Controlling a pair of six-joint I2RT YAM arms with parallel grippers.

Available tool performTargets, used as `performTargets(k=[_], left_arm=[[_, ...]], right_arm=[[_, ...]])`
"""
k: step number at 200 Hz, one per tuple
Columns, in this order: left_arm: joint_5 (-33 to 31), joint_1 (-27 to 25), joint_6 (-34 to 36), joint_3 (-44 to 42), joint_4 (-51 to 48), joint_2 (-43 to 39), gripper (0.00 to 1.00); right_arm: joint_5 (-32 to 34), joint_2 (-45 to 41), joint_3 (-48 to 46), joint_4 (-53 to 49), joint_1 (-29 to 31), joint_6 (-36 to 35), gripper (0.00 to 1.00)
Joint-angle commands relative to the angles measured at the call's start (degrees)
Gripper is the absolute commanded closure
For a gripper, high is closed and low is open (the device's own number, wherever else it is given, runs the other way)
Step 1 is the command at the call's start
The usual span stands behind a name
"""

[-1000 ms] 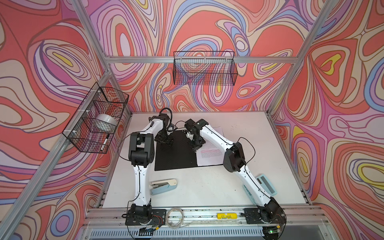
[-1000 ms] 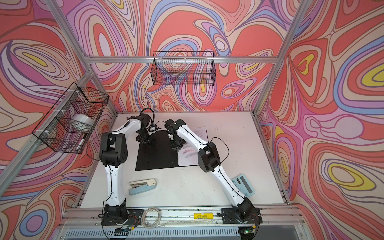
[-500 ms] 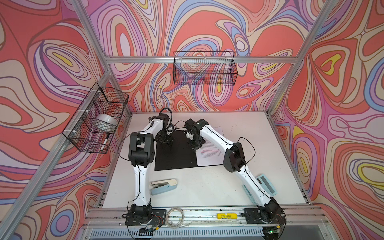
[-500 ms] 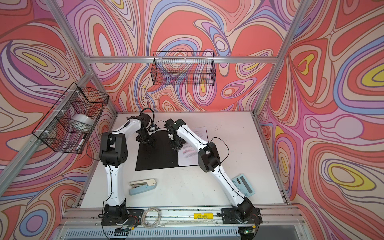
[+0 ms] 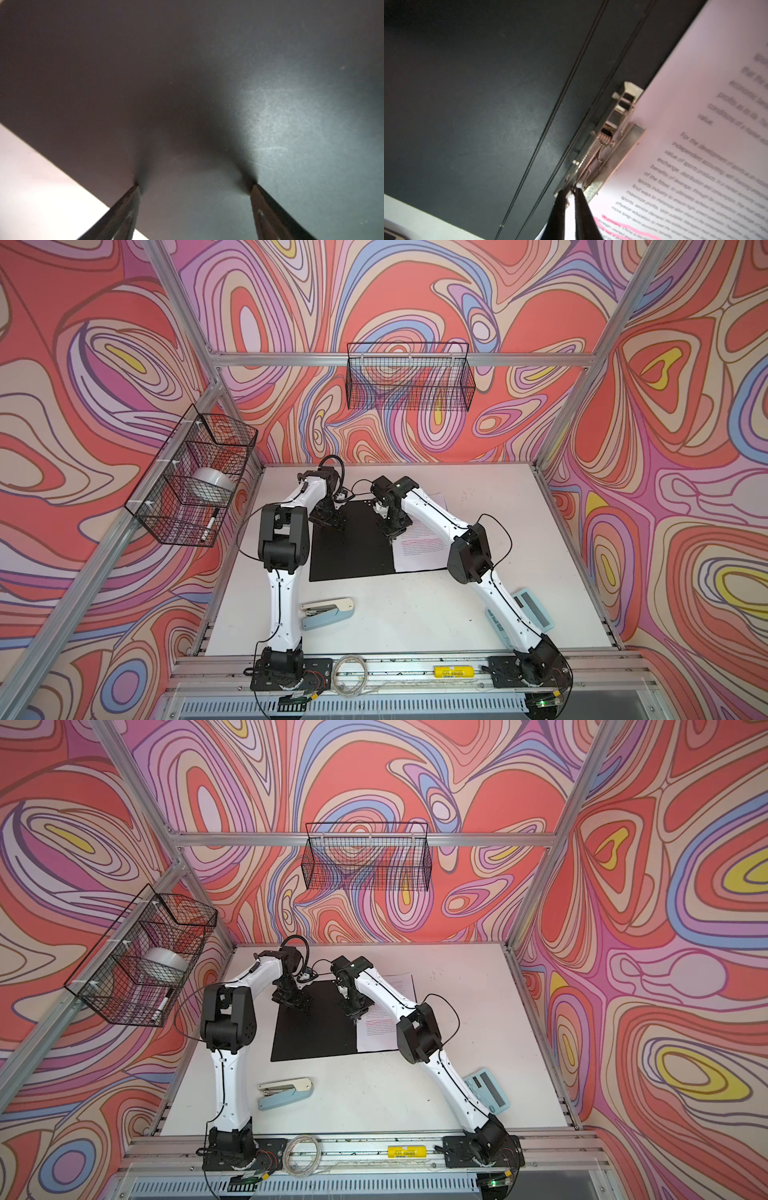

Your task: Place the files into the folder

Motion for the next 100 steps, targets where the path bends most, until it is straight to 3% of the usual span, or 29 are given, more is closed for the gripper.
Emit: performTargets(k=[1, 60, 100], left_arm=[[-1.1, 1.0, 0.0, -1.4, 0.3, 3.8, 0.16], [2.5, 0.9, 0.8, 2.0, -5.4, -4.3, 0.16], [5.0, 1.0, -1.1, -3.6, -5.7, -13.9, 0.08]], right_arm=[[2.4, -4.4, 0.8, 3.6, -0.7, 0.6, 0.86], [3.5, -17.1, -4.0, 15.1, -3.4, 5.7, 0.83], [3.1, -25.2, -14.5, 17.0, -7.4, 8.6, 0.79]])
